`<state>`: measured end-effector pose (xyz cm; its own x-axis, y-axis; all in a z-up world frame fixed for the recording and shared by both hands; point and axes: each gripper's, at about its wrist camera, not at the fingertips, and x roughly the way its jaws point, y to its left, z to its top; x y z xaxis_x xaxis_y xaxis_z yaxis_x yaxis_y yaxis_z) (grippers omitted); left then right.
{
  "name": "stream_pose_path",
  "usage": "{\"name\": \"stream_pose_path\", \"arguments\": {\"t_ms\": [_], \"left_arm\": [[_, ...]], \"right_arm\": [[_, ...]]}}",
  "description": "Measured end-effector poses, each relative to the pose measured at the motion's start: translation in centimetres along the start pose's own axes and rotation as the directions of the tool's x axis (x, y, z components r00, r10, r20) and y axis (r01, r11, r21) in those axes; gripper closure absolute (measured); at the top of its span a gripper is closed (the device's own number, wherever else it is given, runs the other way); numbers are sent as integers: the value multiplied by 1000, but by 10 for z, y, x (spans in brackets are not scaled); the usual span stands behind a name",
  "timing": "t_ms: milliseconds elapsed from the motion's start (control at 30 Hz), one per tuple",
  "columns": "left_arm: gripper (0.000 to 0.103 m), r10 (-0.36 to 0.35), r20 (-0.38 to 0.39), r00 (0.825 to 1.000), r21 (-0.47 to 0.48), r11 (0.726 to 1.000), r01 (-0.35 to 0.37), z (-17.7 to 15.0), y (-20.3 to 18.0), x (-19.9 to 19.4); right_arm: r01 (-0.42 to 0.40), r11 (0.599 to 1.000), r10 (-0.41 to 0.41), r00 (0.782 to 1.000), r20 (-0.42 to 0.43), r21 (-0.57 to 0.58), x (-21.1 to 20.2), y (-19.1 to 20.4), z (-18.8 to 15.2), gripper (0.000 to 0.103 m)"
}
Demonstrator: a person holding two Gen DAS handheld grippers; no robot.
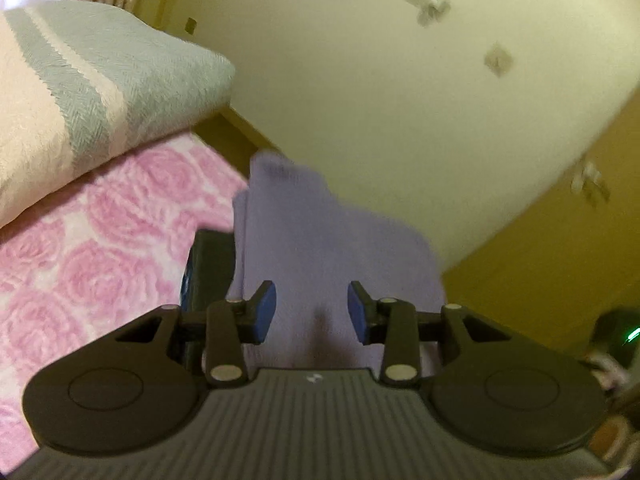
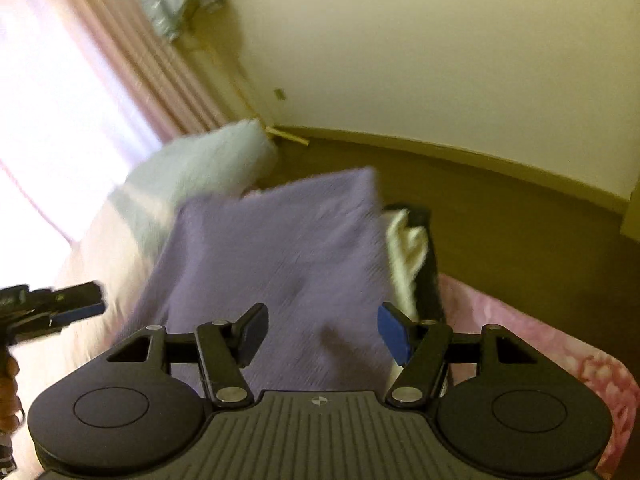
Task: Fold clothes
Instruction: 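Lower the cardigan onto the dark clothes stack with both grippers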
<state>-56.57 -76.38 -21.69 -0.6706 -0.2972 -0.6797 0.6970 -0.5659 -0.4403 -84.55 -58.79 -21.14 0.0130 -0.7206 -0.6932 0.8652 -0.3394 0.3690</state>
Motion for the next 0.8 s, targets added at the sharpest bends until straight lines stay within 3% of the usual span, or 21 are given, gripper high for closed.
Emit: {"name": "stream_pose_path", "arguments": {"t_ms": [100, 167, 200, 300, 433, 633, 800], "left_arm": [[74, 94, -10, 996, 87, 992, -92, -16, -4, 20], [88, 174, -22, 984, 144, 975, -169, -23, -1, 39], [88, 193, -36, 981, 140, 973, -186, -26, 4, 50], [88, 192, -48, 980, 80, 979, -187, -29, 18, 65], [88, 219, -59, 974, 111, 971, -211, -27, 17, 78], [90, 171, -98, 980, 40, 985, -168, -3, 20, 66], [90, 74, -47, 996, 31, 997, -73, 25, 0, 54]], "right_arm": [[38, 994, -40, 999, -23, -106, 15, 28, -18, 38], [63, 987, -68, 997, -30, -151, 31, 36, -29, 38], [74, 983, -81, 996, -34, -169, 38, 39, -35, 38], [107, 971, -121, 991, -53, -213, 64, 46, -40, 38], [144, 951, -168, 984, -64, -273, 85, 59, -42, 38], [128, 966, -153, 984, -94, -226, 72, 55, -26, 38], [103, 974, -105, 995, 2, -204, 57, 57, -8, 38]]}}
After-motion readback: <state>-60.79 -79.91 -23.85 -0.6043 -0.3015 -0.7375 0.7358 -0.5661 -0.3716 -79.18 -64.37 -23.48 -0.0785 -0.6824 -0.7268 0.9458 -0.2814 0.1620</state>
